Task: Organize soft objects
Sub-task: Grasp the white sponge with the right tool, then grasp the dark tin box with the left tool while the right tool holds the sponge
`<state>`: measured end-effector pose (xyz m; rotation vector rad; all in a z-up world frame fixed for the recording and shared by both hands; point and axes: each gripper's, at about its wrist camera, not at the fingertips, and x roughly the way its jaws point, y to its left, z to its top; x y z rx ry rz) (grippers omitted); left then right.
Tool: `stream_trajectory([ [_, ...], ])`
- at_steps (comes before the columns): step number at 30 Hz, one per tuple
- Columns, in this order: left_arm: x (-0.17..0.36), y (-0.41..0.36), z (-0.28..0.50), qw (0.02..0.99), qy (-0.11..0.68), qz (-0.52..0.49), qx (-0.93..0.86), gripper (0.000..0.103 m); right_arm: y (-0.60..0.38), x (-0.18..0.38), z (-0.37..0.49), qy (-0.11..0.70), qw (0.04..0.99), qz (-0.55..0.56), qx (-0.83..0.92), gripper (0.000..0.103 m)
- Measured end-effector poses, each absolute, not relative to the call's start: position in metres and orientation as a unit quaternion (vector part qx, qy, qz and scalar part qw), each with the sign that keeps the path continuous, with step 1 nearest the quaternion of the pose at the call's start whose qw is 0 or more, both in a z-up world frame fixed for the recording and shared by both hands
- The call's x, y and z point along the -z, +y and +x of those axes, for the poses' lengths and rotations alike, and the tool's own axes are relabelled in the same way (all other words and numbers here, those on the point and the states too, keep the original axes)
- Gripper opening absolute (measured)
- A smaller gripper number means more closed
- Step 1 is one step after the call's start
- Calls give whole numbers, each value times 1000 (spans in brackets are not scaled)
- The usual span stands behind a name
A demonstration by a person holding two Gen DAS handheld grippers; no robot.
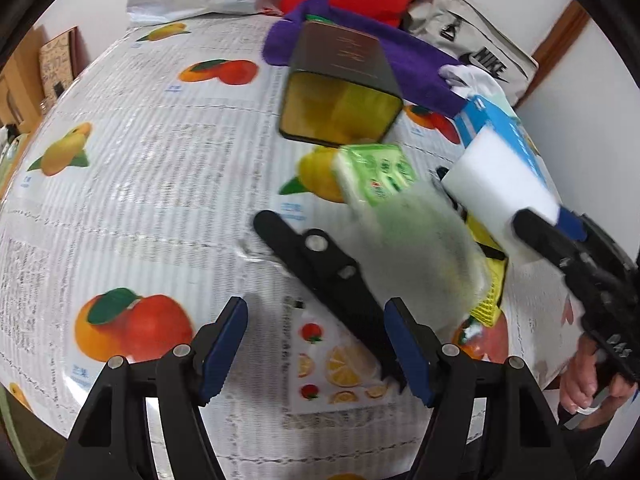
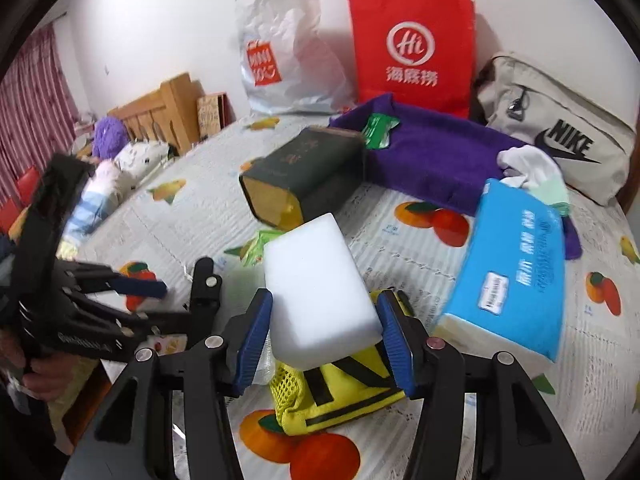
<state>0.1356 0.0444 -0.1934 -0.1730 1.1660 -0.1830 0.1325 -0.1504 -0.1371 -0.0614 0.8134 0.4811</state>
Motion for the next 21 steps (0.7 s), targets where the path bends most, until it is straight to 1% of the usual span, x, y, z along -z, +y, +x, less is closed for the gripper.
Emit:
stream_trajectory([
  [2, 195, 31, 138, 831, 546, -62, 80, 76, -157, 130, 127, 384, 895, -28, -226, 54],
  [4, 198, 21, 140, 838, 540, -32, 66, 78, -163, 124, 120, 376, 900, -28, -217, 54],
  [7, 200, 12, 145, 850, 525, 4, 39, 78, -177, 118, 106, 368, 906, -12, -209, 54],
  [8, 201, 12, 146, 855, 518, 8, 39, 76, -181, 116, 101, 368, 907, -9, -205, 54],
  [9, 201, 11, 146, 860, 509, 14, 37, 71, -184, 116, 98, 367, 908, -7, -201, 54],
  [10, 199, 10, 146, 866, 498, 23, 39, 59, -189, 115, 94, 365, 910, -4, -196, 54],
  [11, 198, 12, 146, 869, 493, 28, 45, 51, -194, 114, 90, 365, 912, 0, -189, 54],
  [12, 197, 13, 147, 870, 488, 27, 55, 48, -198, 114, 87, 364, 913, 5, -184, 54],
  [13, 195, 15, 149, 872, 485, 24, 62, 40, -202, 114, 84, 364, 914, 11, -180, 54],
  [14, 194, 16, 151, 874, 481, 20, 71, 34, -206, 114, 83, 363, 915, 16, -177, 54],
  [17, 188, 23, 153, 876, 473, 6, 91, 27, -213, 113, 81, 362, 916, 31, -173, 54],
  [21, 179, 26, 145, 882, 461, 1, 101, 27, -218, 113, 79, 360, 916, 42, -175, 54],
])
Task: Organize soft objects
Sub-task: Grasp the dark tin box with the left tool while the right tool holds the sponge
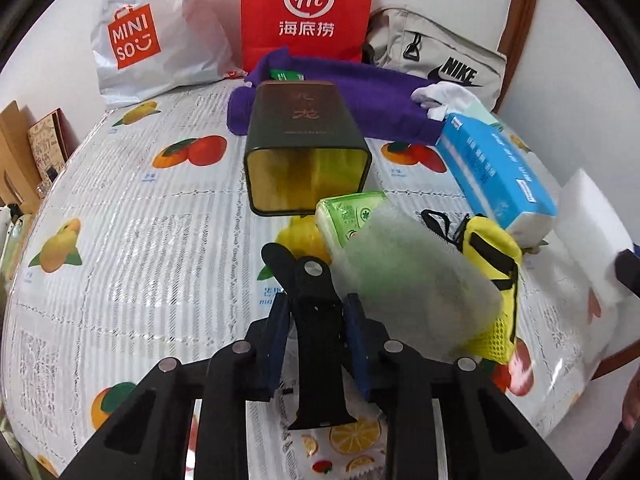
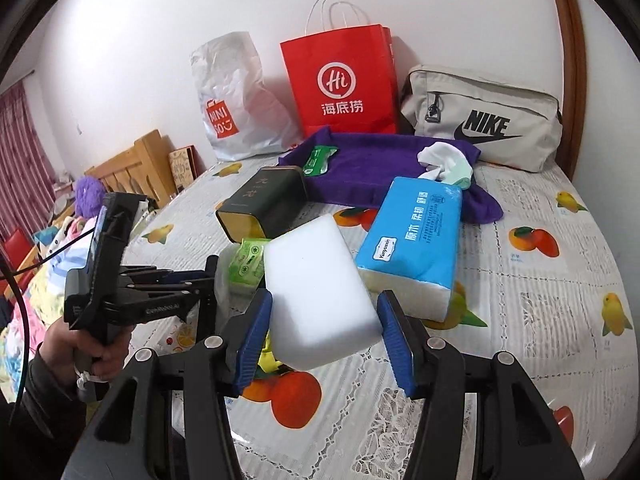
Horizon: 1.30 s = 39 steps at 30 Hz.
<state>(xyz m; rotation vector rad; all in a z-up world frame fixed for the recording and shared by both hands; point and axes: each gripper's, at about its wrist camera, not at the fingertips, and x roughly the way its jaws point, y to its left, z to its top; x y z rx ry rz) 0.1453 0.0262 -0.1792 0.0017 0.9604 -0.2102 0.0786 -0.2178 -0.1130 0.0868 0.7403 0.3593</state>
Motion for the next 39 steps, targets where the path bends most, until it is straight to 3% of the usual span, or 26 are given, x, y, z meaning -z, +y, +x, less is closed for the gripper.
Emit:
stream_trajectory([
  [4, 186, 33, 139, 875, 476, 2, 86, 28, -219, 115, 76, 360, 915, 46, -176, 54],
  [8, 189, 36, 129, 869, 489, 6, 76, 50, -220, 117, 75, 364, 913, 50, -177, 54],
  [12, 189, 29, 120, 869, 486, 17, 92, 52, -220, 118, 72, 365, 912, 53, -178, 55],
  [15, 194, 21, 122, 868, 487, 28, 91, 50, -220, 120, 71, 367, 911, 55, -178, 55],
  [17, 194, 23, 124, 869, 485, 9, 99, 30, -221, 120, 71, 368, 911, 54, -176, 55],
  [20, 192, 25, 124, 869, 485, 12, 96, 22, -224, 121, 68, 370, 912, 49, -170, 55],
  [24, 190, 31, 119, 867, 489, 14, 89, 22, -233, 128, 65, 381, 911, 43, -152, 54],
  [27, 193, 35, 119, 868, 490, 14, 81, 32, -244, 140, 66, 395, 908, 44, -135, 55],
  [30, 195, 36, 119, 871, 483, 9, 87, 32, -252, 154, 68, 411, 902, 46, -125, 55],
  [32, 195, 35, 119, 870, 481, 5, 103, 21, -255, 165, 71, 426, 896, 45, -121, 55],
  [39, 194, 35, 121, 866, 489, 7, 101, 25, -256, 190, 76, 449, 883, 52, -127, 58],
])
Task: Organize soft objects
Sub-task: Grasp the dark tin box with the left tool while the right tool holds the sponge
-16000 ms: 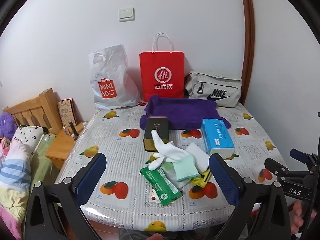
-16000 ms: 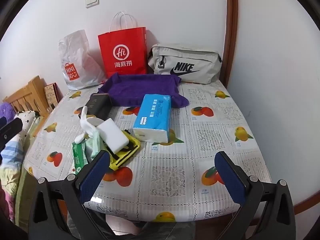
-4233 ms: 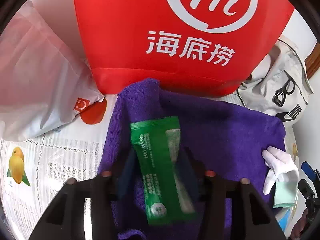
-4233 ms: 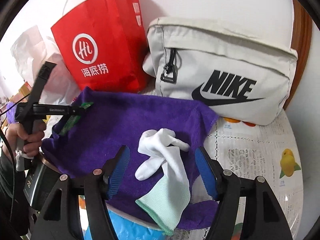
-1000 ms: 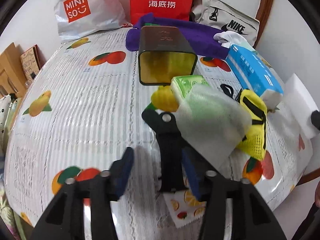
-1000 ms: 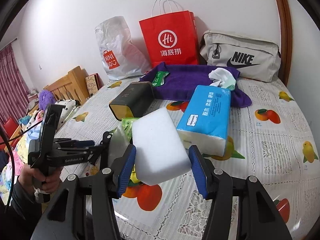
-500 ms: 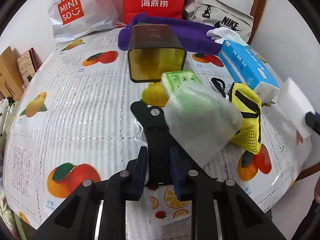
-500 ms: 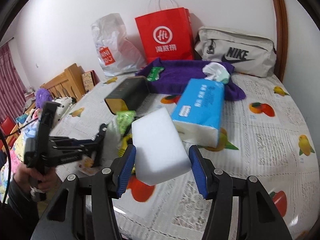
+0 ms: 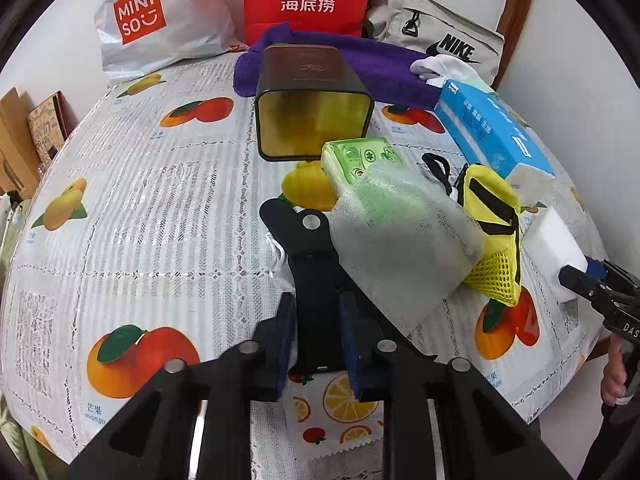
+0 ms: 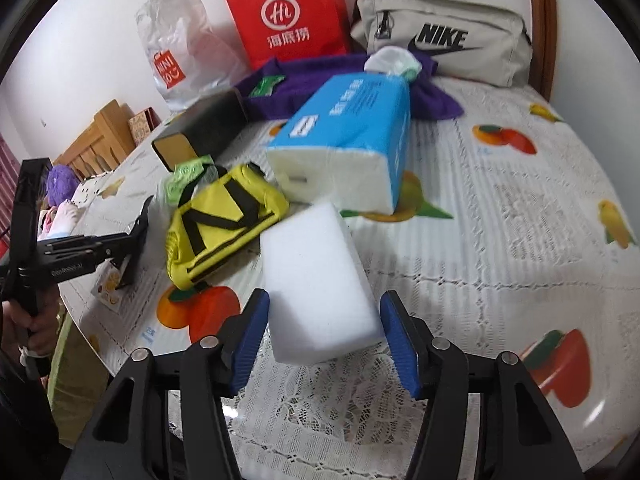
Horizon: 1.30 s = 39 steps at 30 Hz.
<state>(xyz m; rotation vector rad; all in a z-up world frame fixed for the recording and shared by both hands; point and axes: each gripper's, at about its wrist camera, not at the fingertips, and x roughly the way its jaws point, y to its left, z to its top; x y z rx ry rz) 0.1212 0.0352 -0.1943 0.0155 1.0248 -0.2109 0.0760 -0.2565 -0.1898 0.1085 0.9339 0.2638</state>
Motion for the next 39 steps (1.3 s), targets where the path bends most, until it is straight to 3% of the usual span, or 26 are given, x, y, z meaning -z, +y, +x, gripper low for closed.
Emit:
stream_trajectory([
  [2, 195, 34, 122, 867, 487, 11, 99, 27, -257, 191, 78, 450, 881, 57, -133, 62],
  [3, 195, 34, 121, 869, 485, 11, 99, 28, -256, 193, 79, 453, 880, 56, -133, 68],
  [6, 195, 33, 121, 871, 480, 15, 100, 28, -249, 200, 85, 455, 882, 36, -121, 69],
  [10, 195, 35, 123, 869, 483, 1, 111, 20, -234, 201, 89, 444, 888, 3, -119, 69],
  [11, 195, 36, 124, 869, 483, -2, 113, 20, -231, 201, 90, 442, 889, -3, -117, 67],
  [13, 193, 38, 123, 868, 482, -9, 114, 20, -228, 201, 89, 437, 892, -19, -111, 40],
  [39, 122, 50, 133, 892, 435, -45, 114, 20, -248, 132, 87, 419, 900, 12, -119, 40],
])
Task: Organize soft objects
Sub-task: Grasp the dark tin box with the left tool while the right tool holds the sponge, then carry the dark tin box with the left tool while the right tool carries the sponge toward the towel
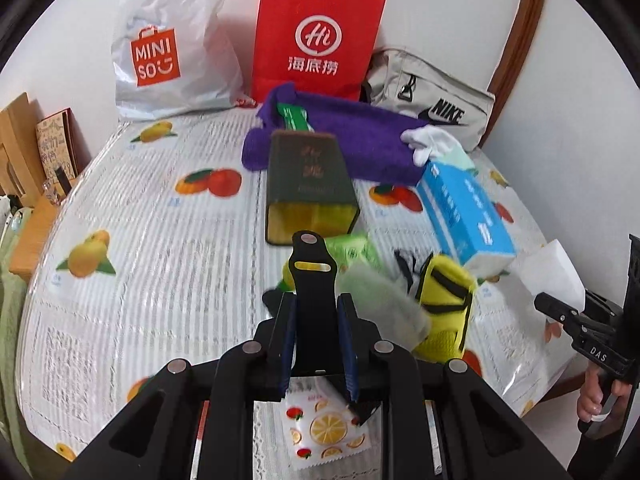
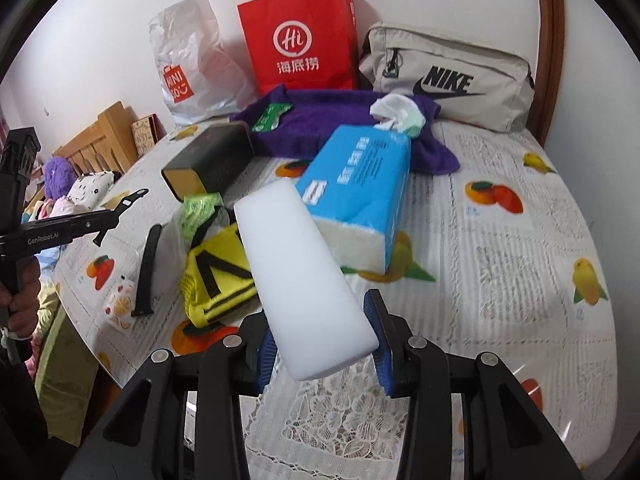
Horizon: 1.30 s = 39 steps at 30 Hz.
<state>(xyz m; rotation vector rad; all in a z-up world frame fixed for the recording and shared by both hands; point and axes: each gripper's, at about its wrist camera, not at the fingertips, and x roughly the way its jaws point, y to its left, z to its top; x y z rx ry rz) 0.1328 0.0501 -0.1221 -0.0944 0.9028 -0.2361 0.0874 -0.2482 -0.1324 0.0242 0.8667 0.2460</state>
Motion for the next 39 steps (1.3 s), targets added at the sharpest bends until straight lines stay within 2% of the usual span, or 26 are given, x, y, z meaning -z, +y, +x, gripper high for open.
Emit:
stream_trajectory([
  [15, 83, 49, 199, 900, 419, -55, 109, 20, -257, 81, 160, 399, 911, 27, -105, 41],
  [26, 73, 42, 265, 901, 416, -50, 110, 20, -259, 66, 236, 395, 913, 29, -98, 41],
  [39, 83, 47, 322, 895, 427, -73, 106, 20, -263, 96, 319, 430, 897, 40, -93, 42],
])
